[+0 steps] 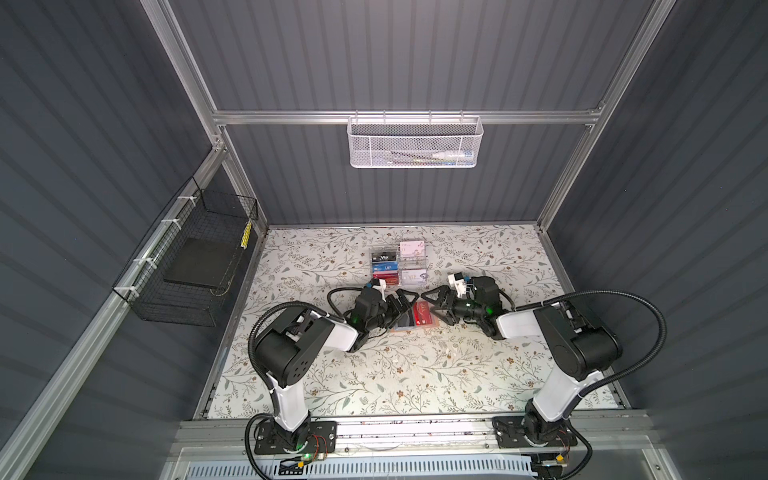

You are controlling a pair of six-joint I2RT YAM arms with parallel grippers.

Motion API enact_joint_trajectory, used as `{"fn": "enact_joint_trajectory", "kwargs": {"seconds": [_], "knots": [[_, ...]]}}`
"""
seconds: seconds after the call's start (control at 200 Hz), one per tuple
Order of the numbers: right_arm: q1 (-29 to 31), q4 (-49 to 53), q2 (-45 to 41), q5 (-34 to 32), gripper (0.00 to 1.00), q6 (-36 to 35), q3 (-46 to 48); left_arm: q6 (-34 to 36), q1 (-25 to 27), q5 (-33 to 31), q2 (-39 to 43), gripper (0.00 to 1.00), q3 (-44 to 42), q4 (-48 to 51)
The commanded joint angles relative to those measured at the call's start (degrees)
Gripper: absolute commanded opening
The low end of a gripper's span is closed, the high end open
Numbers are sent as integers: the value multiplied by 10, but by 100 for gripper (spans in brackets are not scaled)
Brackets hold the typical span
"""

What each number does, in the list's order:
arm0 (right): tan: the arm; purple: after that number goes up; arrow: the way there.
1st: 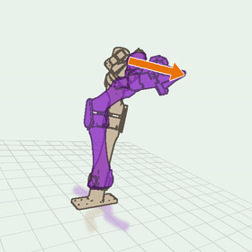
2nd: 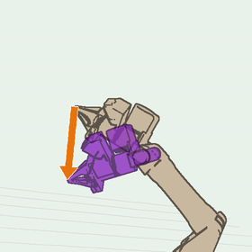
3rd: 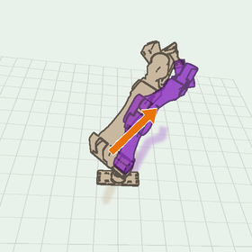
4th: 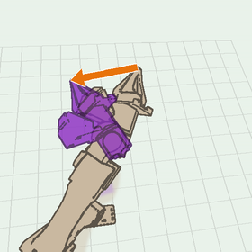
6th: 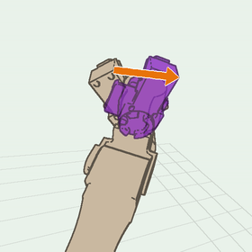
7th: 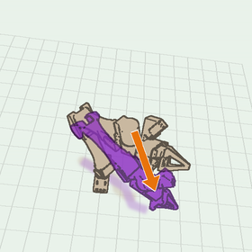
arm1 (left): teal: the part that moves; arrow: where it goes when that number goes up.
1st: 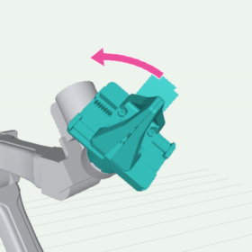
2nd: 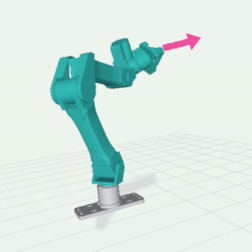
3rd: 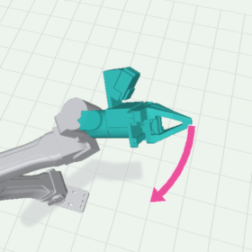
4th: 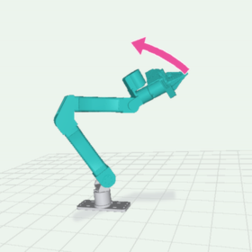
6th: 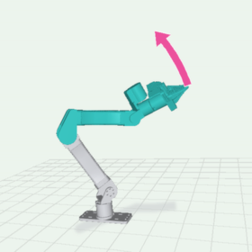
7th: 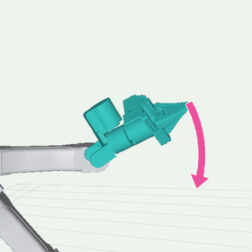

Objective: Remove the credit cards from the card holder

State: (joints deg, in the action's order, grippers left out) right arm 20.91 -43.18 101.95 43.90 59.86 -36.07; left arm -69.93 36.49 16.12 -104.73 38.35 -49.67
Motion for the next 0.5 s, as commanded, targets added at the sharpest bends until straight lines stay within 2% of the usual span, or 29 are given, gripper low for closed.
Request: {"fn": "enact_joint_trajectory", "kwargs": {"seconds": [0.0, 0.29, 0.495], "knots": [[12, 1, 25, 14, 99, -11, -18, -7, -9, 8, 6, 100, -18, -9], [35, 1, 48, 20, 99, -18, -37, -7, -31, 18, 21, 100, -44, -23], [45, -19, 72, 28, 99, -4, -45, -20, -37, 23, 1, 100, -54, -54]]}}
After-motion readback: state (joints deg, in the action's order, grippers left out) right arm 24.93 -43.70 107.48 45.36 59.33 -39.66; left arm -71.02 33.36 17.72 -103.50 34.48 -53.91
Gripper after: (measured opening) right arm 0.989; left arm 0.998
